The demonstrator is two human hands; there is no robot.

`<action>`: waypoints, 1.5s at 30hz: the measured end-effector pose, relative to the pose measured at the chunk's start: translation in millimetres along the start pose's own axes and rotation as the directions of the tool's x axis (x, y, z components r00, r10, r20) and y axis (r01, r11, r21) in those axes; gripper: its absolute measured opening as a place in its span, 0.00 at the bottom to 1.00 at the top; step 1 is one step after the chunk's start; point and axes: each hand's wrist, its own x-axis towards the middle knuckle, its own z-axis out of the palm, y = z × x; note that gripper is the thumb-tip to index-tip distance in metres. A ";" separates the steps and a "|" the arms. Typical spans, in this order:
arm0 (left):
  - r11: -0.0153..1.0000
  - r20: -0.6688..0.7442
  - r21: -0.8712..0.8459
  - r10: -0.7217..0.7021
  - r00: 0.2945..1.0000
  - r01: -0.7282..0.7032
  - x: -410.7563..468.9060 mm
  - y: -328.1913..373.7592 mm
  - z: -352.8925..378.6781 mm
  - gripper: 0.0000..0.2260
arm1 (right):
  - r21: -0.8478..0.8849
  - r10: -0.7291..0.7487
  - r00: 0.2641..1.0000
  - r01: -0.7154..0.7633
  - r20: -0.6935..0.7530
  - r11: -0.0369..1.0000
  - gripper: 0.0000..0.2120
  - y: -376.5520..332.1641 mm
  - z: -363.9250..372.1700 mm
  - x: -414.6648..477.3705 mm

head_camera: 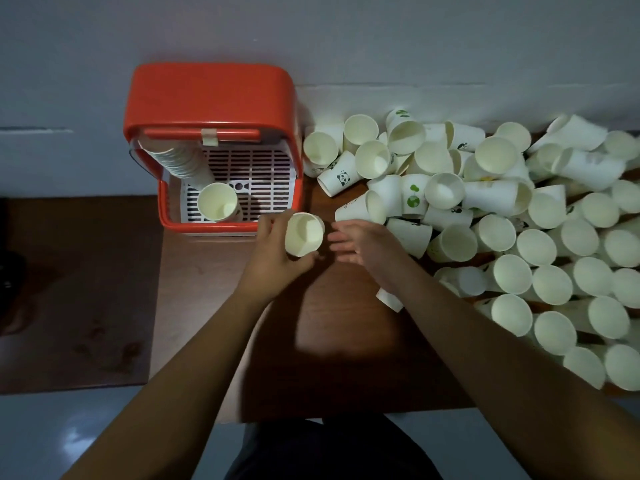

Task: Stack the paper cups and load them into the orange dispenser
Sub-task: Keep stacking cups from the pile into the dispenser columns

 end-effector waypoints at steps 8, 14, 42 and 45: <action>0.991 -0.088 -0.040 -0.132 0.987 0.129 0.1 -5.4 -11.9 0.34 | -0.846 -0.536 0.814 0.112 -0.223 0.522 0.24 8.3 -47.2 58.6; 0.990 -0.118 -0.112 -0.099 0.988 0.086 -10.3 -12.3 -26.2 0.29 | -0.917 -0.593 0.804 0.193 -0.057 0.349 0.13 23.6 -35.9 63.6; 0.929 -0.075 0.321 -0.166 0.983 0.182 50.3 -78.4 -129.6 0.37 | -0.597 -0.645 0.764 0.527 0.021 0.605 0.33 -54.0 90.7 10.7; 0.950 0.012 0.254 -0.189 0.982 0.180 53.3 -85.3 -128.1 0.37 | -0.585 -0.626 0.780 0.518 0.022 0.624 0.32 -61.3 107.0 14.1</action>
